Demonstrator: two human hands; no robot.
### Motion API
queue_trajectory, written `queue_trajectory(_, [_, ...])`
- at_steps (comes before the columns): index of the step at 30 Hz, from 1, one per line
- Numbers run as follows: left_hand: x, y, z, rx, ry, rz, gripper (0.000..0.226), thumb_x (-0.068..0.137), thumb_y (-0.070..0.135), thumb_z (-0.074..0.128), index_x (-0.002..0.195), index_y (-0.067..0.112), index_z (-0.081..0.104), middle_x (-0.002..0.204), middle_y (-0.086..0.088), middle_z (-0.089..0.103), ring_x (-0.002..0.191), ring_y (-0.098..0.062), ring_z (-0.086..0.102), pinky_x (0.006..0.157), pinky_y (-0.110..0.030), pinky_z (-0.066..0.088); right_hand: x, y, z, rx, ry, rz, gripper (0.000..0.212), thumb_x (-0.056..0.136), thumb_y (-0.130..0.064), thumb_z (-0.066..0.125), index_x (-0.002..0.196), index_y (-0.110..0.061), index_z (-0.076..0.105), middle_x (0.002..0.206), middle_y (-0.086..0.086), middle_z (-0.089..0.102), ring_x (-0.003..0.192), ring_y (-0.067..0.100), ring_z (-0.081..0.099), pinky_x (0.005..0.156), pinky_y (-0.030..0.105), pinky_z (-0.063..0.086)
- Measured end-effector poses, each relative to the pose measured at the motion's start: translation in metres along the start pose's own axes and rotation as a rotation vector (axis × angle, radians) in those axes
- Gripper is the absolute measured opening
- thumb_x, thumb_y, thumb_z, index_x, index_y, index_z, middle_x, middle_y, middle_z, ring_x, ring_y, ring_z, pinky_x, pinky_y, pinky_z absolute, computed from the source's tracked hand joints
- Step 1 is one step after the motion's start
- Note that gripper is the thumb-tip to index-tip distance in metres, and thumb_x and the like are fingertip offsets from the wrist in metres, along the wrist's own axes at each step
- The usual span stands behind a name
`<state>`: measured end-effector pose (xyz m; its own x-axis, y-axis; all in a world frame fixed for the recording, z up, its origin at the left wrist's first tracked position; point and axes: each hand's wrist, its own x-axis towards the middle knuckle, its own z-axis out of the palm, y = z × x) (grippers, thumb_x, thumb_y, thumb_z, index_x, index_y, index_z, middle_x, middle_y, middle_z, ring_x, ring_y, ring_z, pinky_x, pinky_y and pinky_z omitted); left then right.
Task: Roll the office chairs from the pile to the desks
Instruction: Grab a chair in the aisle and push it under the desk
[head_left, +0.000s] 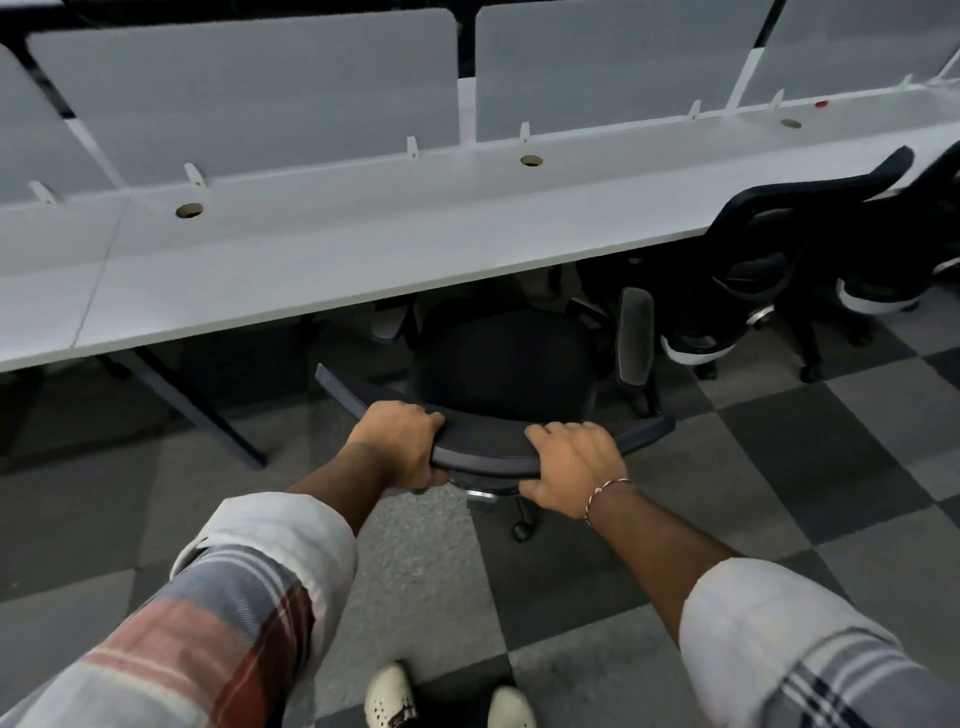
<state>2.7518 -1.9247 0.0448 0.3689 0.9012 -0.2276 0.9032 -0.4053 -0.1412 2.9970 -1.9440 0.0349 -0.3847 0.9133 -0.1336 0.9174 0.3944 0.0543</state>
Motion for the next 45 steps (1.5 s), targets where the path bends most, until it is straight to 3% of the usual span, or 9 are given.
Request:
queue_trajectory(7, [-0.049,0.042,-0.004,-0.075,-0.003,-0.055,0.052,0.068,0.072,0.049,0.092,0.029,0.063,0.083,0.007,0.067,0.080,-0.019,0.065,0.065,-0.032,0.046,-0.037,0.010,-0.009,-0.031,-0.058,-0.069,0.065,0.076,-0.064,0.056,0.128,-0.026,0.051,0.113,-0.004,0.065,0.102,0.021,0.062,0.085,0.035,0.047])
queue_trajectory(13, [-0.097,0.068,0.000,-0.091,0.035,-0.057,0.050,0.068,0.073,0.048,0.084,0.027,0.058,0.080,0.006,0.067,0.075,-0.020,0.065,0.061,-0.030,0.040,-0.078,-0.001,-0.007,-0.069,-0.055,-0.115,0.064,0.074,-0.066,0.055,0.127,-0.029,0.053,0.113,-0.007,0.065,0.102,0.019,0.063,0.083,0.035,0.048])
queue_trajectory(24, [-0.207,0.117,0.021,-0.075,0.097,-0.090,0.052,0.069,0.074,0.044,0.086,0.025,0.055,0.083,0.003,0.068,0.074,-0.023,0.066,0.059,-0.031,0.037,-0.176,-0.043,-0.001,-0.091,-0.048,-0.180,0.066,0.075,-0.068,0.055,0.129,-0.030,0.053,0.115,-0.008,0.066,0.104,0.018,0.063,0.082,0.034,0.049])
queue_trajectory(28, [-0.249,0.138,0.039,-0.074,0.184,-0.079,0.066,0.066,0.079,0.029,0.088,0.023,0.056,0.084,0.002,0.066,0.076,-0.023,0.066,0.059,-0.031,0.039,-0.214,-0.055,0.006,-0.106,-0.047,-0.220,0.065,0.077,-0.070,0.054,0.128,-0.029,0.053,0.117,-0.008,0.065,0.105,0.017,0.063,0.084,0.032,0.047])
queue_trajectory(32, [-0.278,0.145,0.055,-0.104,0.275,-0.059,0.066,0.070,0.081,0.041,0.083,0.018,0.060,0.076,-0.001,0.065,0.071,-0.026,0.066,0.064,-0.034,0.051,-0.239,-0.068,0.014,-0.095,-0.043,-0.258,0.066,0.077,-0.071,0.052,0.126,-0.028,0.054,0.118,-0.008,0.065,0.107,0.016,0.062,0.089,0.033,0.046])
queue_trajectory(36, [-0.286,0.152,0.055,-0.078,0.318,-0.053,0.062,0.068,0.077,0.047,0.079,0.018,0.061,0.072,-0.001,0.064,0.067,-0.025,0.066,0.061,-0.032,0.049,-0.247,-0.069,0.018,-0.090,-0.044,-0.268,0.067,0.075,-0.071,0.052,0.125,-0.027,0.056,0.117,-0.007,0.065,0.108,0.016,0.062,0.091,0.035,0.046])
queue_trajectory(45, [-0.269,0.149,0.055,-0.068,0.341,-0.058,0.064,0.067,0.079,0.052,0.078,0.016,0.060,0.070,-0.003,0.063,0.063,-0.026,0.064,0.060,-0.033,0.048,-0.231,-0.052,0.027,-0.067,0.034,-0.314,0.074,0.066,-0.069,0.057,0.120,-0.019,0.065,0.101,-0.002,0.070,0.091,0.021,0.068,0.079,0.037,0.053])
